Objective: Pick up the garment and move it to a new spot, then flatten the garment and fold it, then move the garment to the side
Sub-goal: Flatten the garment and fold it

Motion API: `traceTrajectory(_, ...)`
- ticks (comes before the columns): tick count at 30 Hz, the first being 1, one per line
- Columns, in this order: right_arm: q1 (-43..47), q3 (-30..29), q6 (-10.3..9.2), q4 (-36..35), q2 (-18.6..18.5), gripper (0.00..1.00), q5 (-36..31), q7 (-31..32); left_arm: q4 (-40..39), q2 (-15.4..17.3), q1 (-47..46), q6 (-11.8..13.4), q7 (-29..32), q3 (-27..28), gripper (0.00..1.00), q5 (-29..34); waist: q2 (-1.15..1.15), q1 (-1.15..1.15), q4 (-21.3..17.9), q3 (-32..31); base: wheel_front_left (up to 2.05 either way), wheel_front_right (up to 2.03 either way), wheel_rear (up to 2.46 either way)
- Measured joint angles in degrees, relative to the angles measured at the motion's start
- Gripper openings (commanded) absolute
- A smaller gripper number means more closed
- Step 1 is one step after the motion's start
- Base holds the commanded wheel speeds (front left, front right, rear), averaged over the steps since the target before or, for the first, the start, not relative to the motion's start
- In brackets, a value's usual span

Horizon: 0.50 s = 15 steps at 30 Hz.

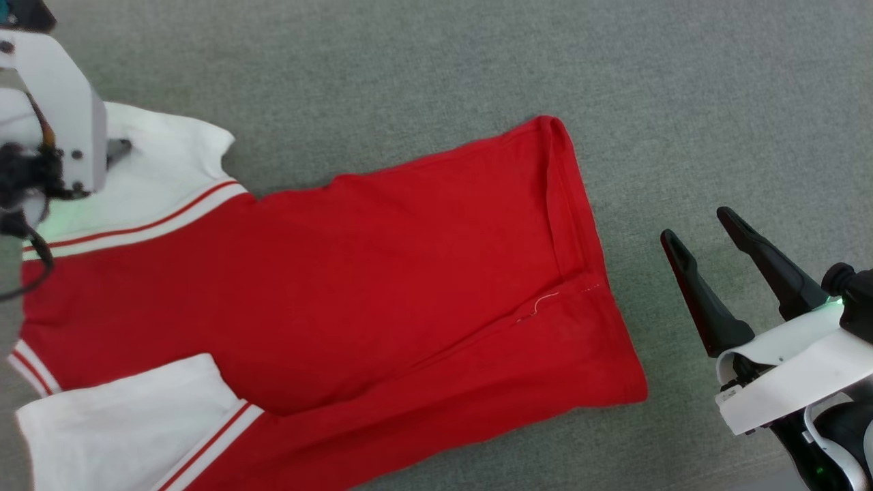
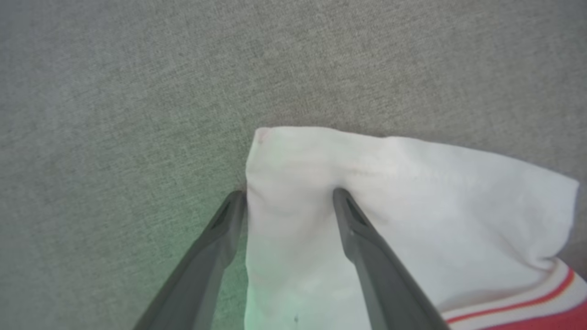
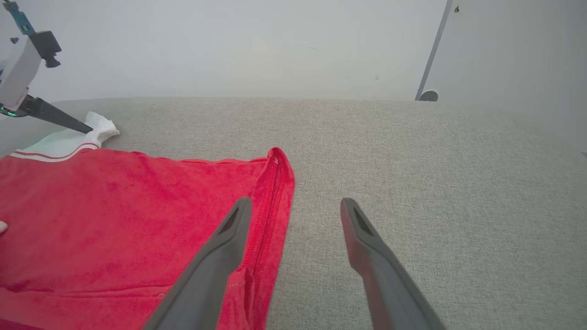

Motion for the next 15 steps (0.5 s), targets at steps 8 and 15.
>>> traceTrajectory(8,-1.18,0.14,0.0,0.64,-0.08,1.0,1.51,0.57,5.7,-2.0,-3.04,0.12,3.15,0.53,0.0,-1.46,0.0,0.0,-1.11,2.09,0.0,0.0,0.0)
traceTrajectory(15,-2.21,-0.65,0.01,0.74,-0.23,1.0,3.85,3.92,7.45,-4.52,-4.37,0.0,3.04,0.29,0.0,-1.68,0.0,0.0,0.16,2.12,0.0,0.0,0.0)
